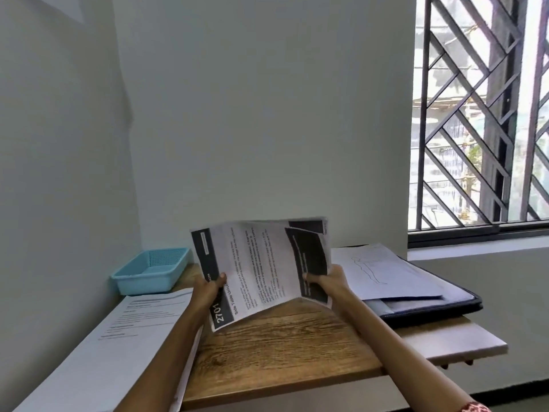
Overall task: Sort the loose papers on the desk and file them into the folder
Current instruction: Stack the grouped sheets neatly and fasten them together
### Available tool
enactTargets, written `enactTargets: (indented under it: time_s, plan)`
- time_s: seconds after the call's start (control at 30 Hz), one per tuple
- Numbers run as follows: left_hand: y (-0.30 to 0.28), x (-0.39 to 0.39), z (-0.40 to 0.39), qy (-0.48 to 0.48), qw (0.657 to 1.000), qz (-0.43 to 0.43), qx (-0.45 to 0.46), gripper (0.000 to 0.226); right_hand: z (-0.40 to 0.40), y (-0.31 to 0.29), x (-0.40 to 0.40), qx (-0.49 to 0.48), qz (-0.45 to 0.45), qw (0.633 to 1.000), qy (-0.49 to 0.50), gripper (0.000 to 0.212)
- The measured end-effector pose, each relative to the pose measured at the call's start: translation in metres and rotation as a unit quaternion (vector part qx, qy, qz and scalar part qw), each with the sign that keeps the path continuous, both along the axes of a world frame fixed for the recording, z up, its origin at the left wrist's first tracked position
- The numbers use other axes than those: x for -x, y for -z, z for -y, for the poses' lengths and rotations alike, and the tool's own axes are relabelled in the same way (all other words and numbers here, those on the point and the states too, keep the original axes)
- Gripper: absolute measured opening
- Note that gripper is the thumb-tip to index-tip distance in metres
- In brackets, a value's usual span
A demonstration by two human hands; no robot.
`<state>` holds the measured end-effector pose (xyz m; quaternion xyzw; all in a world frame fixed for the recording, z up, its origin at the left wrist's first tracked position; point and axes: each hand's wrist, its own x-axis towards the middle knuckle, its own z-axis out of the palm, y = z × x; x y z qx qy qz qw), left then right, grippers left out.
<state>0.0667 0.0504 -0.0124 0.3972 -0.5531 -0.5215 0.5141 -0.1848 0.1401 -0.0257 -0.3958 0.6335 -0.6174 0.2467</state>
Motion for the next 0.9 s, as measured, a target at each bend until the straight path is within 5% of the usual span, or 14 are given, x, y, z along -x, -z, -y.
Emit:
enactTargets:
  time_s: [0.13, 0.23, 0.33, 0.43, 0.63, 0.9]
  plan:
    - [-0.014, -0.002, 0.009, 0.027, 0.988, -0.054, -0.139, 0.027, 0.008, -0.018, 0.013, 0.077, 0.097, 0.988, 0.095, 0.030]
    - [-0.010, 0.013, 0.000, 0.032, 0.978, -0.092, -0.185, 0.031, 0.015, -0.018, -0.013, 0.076, 0.247, 0.965, -0.035, 0.039]
    - [0.005, 0.040, -0.022, 0.019, 0.973, -0.128, -0.193, 0.034, 0.031, -0.013, -0.046, 0.088, 0.325, 0.937, -0.093, 0.077]
    - [0.016, 0.058, -0.038, 0.004, 0.970, -0.150, -0.192, 0.027, 0.048, -0.014, -0.061, 0.114, 0.378, 0.918, -0.041, 0.055]
    - [0.016, 0.020, -0.020, 0.069, 0.954, -0.194, -0.217, 0.034, 0.040, -0.038, -0.048, 0.099, 0.260, 0.959, -0.057, 0.033]
    - [-0.041, -0.034, 0.004, 0.248, 0.964, -0.015, -0.099, 0.045, 0.006, -0.063, -0.043, 0.041, 0.006, 0.981, -0.190, 0.022]
